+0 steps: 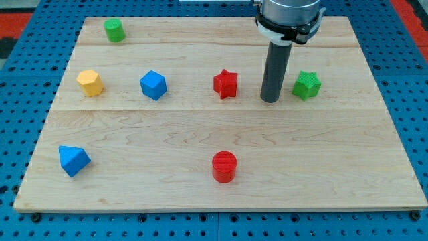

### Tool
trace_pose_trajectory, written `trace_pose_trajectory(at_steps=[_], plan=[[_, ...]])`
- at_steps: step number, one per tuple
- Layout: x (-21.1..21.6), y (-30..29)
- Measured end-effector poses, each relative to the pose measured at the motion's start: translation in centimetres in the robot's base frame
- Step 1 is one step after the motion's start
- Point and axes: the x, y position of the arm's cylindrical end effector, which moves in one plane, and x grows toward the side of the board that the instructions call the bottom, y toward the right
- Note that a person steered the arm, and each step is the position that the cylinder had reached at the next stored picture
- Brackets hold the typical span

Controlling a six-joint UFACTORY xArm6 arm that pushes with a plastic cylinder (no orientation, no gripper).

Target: Push the red circle in between the red star and the blue cube

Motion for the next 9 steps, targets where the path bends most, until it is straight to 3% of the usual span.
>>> trace_pose_trajectory(at_steps=[2, 3, 5, 9], plan=[[10.7, -0.7], [14.5, -5.8], [18.2, -16.5], [13.2, -17.5]])
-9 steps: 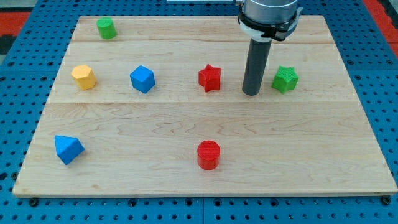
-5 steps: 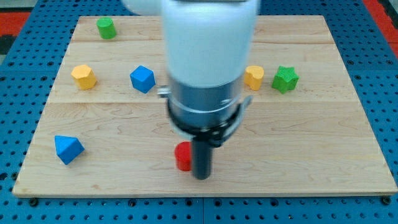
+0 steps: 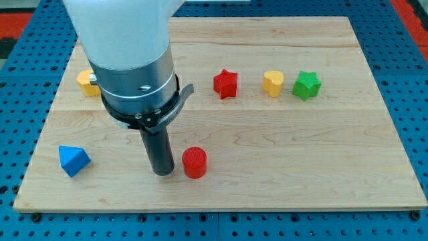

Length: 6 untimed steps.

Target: Push the red circle in between the red star and the blue cube

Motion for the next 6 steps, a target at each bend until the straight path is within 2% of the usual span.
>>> trace_pose_trajectory(at_steps=[2, 3, 5, 6], plan=[[3.1, 2.0], [2.0, 6.9], [-6.0, 3.9], [-2.2, 1.3]])
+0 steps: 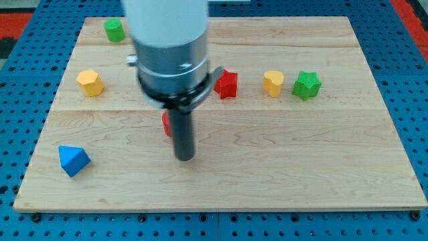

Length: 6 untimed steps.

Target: Push the red circle in between the red star and the blue cube

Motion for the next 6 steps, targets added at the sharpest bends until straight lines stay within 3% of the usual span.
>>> trace_pose_trajectory(at_steps=[1, 3, 6], plan=[[-3.8, -1.2], [-10.3, 3.9], [-10.4, 4.2]])
